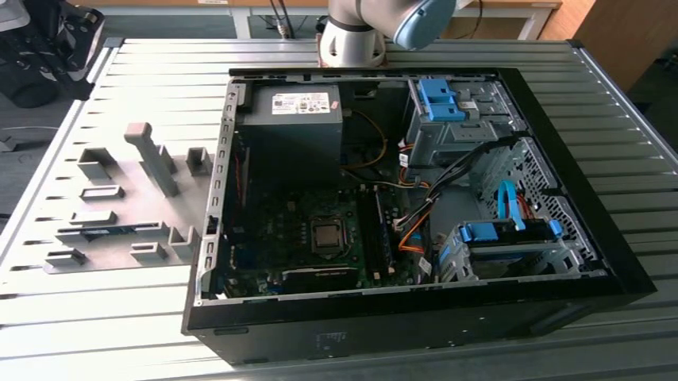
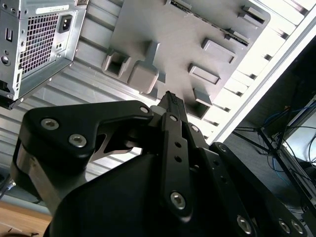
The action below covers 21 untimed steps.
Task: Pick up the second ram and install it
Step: 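Pick up the second ram and move it above second insertion slot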
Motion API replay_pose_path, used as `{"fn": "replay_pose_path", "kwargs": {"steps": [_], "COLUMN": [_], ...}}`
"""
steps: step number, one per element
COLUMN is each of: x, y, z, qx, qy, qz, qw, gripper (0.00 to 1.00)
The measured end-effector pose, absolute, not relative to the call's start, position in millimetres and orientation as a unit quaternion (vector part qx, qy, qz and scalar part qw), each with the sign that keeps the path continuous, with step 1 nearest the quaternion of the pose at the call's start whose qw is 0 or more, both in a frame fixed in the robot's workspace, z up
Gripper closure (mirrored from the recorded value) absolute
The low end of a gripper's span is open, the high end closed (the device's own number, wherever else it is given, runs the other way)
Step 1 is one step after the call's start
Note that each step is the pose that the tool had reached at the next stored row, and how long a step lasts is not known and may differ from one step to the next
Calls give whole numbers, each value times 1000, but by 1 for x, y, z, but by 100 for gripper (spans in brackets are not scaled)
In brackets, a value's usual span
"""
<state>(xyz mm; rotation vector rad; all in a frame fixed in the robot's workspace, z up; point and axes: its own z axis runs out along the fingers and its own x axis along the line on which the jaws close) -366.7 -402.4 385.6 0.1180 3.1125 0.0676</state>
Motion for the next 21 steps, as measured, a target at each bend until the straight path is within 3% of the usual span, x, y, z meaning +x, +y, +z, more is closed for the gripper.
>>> {"fn": "replay_pose_path", "kwargs": {"steps": [21], "x": [-369], "y": [-402], "z": [385], "qx": [-71], "qy": [997], "qz": [23], "qw": [11], "gripper": [89]}}
